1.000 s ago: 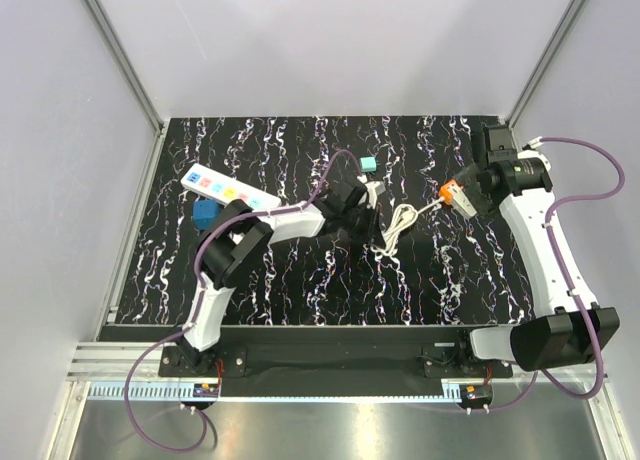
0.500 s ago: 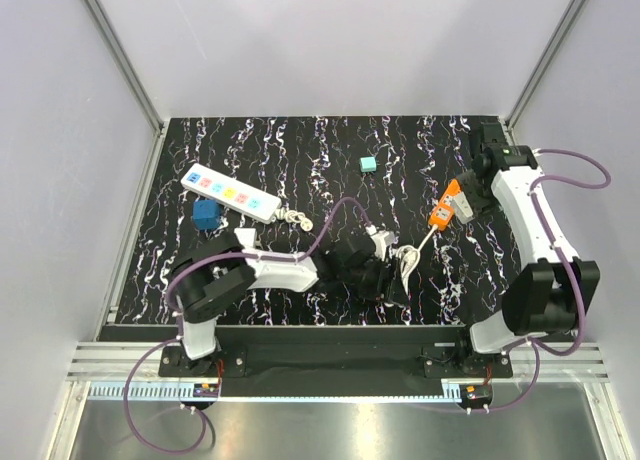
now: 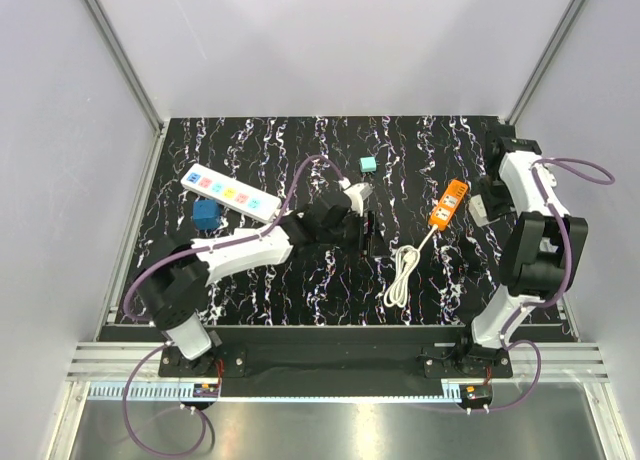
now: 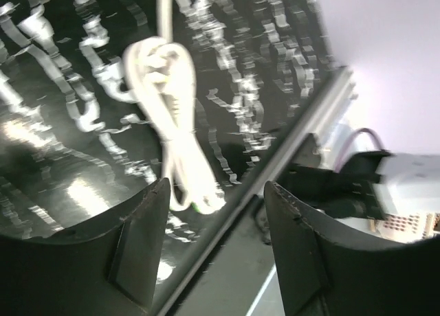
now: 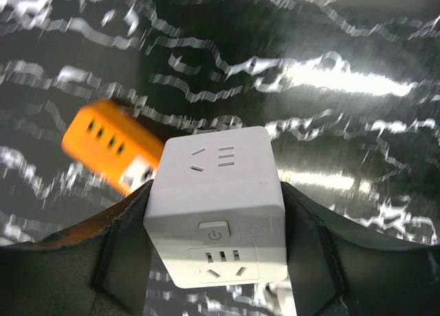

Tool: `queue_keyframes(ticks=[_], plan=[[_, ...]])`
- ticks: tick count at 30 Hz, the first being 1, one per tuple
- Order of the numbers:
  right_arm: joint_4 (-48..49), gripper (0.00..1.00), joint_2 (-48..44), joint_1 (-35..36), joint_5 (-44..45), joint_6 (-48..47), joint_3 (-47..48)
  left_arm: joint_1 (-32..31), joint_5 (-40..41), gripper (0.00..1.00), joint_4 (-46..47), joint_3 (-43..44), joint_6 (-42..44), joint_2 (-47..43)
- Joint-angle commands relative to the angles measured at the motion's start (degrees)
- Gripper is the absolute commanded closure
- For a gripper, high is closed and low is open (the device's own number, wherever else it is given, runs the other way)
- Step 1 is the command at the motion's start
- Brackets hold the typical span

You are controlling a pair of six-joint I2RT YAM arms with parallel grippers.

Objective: Insert the plug

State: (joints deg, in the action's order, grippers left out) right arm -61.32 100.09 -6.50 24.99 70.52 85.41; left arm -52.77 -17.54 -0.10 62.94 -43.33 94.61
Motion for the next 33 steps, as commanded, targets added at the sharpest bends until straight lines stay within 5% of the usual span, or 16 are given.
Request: queue_keyframes(ticks=[1,15,26,33], plan=[[2.77,1.0,2.38,-2.02,4.36,-1.26,3.01,-0.23,-2.06,0.39,-0.96,1.75,1.58,2.42],[18.34,1.0,13.98,-2.81,-1.6,-16.12,8.54,-0.31,-7.07,0.65,1.67,9.48,0.79,19.81],[21.86,1.0,18.11,-1.85,-9.79,-13.66,10.65,-3.91,-8.21,0.66,5.81,9.57,-2.1,24.39],[13.71,1.0,15.14,-1.41,-3.66,-8.76,14.43,-5.5,-8.13,0.65,6.87,9.14,-3.34,22.57]])
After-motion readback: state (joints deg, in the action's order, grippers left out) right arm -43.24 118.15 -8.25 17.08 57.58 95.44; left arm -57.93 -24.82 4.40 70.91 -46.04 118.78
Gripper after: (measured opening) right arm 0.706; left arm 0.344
